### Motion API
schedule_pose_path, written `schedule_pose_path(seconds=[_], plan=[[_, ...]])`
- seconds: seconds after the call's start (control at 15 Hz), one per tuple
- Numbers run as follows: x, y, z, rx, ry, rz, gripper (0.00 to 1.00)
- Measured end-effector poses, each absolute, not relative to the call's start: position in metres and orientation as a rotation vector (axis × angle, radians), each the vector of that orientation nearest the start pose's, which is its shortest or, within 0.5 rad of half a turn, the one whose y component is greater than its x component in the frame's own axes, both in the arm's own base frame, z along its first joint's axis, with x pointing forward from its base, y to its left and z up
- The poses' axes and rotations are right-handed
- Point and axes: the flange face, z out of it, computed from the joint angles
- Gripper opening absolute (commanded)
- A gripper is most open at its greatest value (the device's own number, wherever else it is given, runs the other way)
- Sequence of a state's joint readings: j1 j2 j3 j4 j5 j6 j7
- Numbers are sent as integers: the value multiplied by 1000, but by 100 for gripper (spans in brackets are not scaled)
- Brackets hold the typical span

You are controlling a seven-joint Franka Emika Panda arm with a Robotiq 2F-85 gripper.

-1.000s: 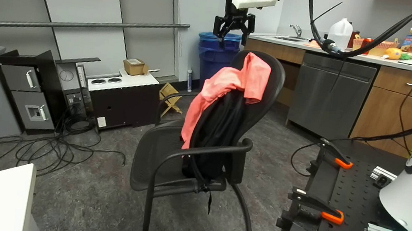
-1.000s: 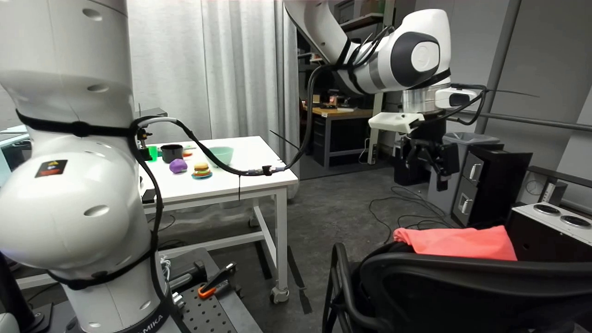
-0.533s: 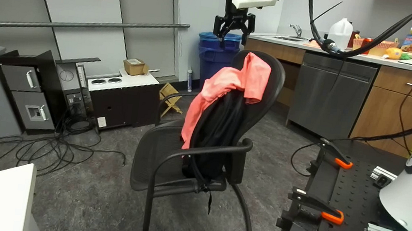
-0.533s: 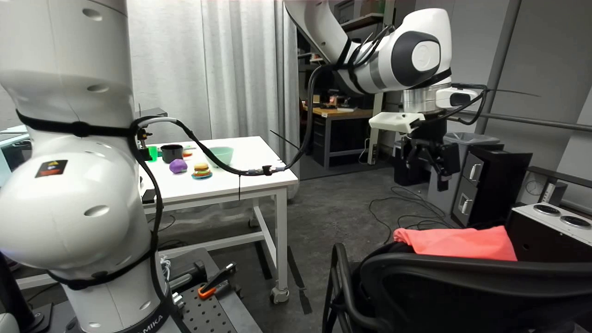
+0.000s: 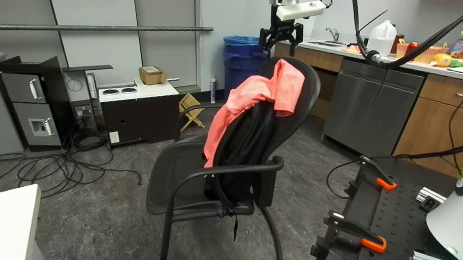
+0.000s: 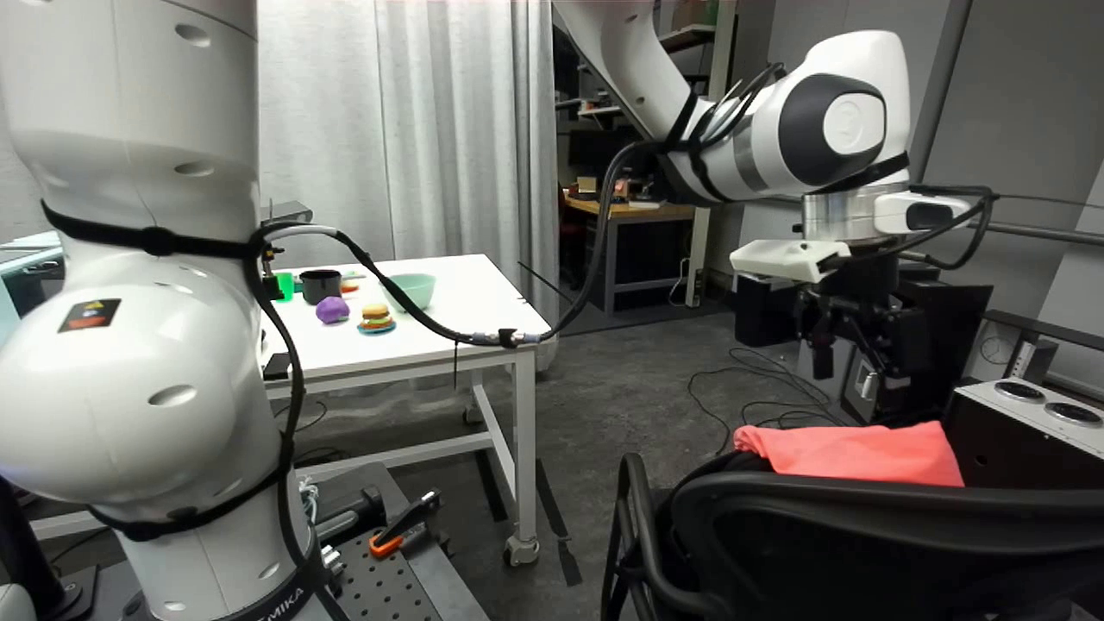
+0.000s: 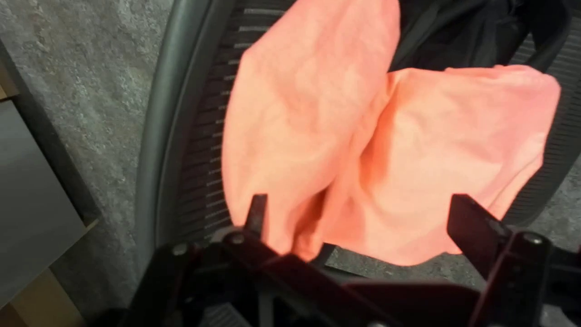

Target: Hang the object on the chair

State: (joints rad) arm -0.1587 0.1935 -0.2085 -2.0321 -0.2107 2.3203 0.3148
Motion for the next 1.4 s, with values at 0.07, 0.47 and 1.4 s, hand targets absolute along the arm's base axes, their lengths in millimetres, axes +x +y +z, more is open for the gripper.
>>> schedule_pose_path(seconds=[0.07, 0.47, 1.4], plan=[[553, -224, 357, -3219, 918, -134, 100], [557, -256, 333, -3229, 992, -76, 94], [565, -259, 329, -3239, 1001, -21, 0]])
